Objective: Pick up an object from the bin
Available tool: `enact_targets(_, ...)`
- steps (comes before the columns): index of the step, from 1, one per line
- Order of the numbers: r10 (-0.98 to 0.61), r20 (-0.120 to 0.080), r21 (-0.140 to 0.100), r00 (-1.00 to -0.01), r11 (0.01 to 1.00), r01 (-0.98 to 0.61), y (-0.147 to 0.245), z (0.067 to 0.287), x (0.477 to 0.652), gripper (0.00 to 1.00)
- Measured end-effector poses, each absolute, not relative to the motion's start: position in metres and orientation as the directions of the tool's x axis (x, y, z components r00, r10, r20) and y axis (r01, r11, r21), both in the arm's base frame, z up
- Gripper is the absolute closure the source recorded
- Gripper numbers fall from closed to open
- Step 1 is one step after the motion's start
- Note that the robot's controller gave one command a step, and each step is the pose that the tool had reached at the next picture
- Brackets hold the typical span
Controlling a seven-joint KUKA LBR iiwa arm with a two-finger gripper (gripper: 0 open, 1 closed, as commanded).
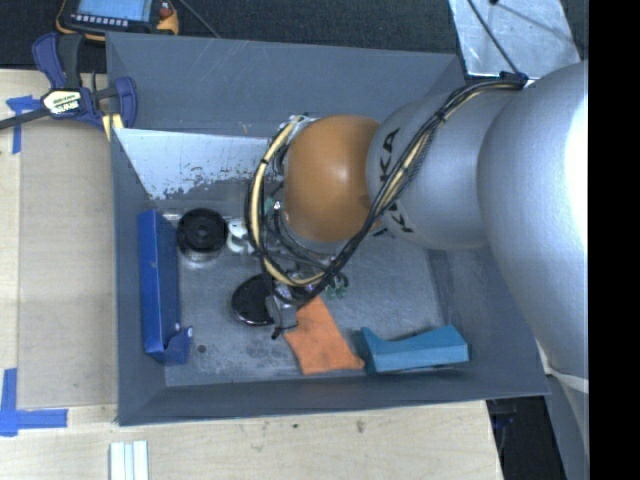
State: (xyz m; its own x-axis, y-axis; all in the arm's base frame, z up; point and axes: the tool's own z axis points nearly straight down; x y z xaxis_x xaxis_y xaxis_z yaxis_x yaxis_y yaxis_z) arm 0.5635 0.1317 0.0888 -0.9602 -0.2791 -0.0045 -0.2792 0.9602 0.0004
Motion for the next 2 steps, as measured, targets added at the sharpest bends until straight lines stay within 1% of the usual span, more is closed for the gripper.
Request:
enact_targets(1,-0.333,-0.005,0.001,-0.943,0.943,-0.333,0.1278,0.0742,0.5644,1.00)
enact_targets(2,-0.333,-0.005,0.001,-0.943,0.943,-0.333,0.1277,0.0742,0.5644,1.00)
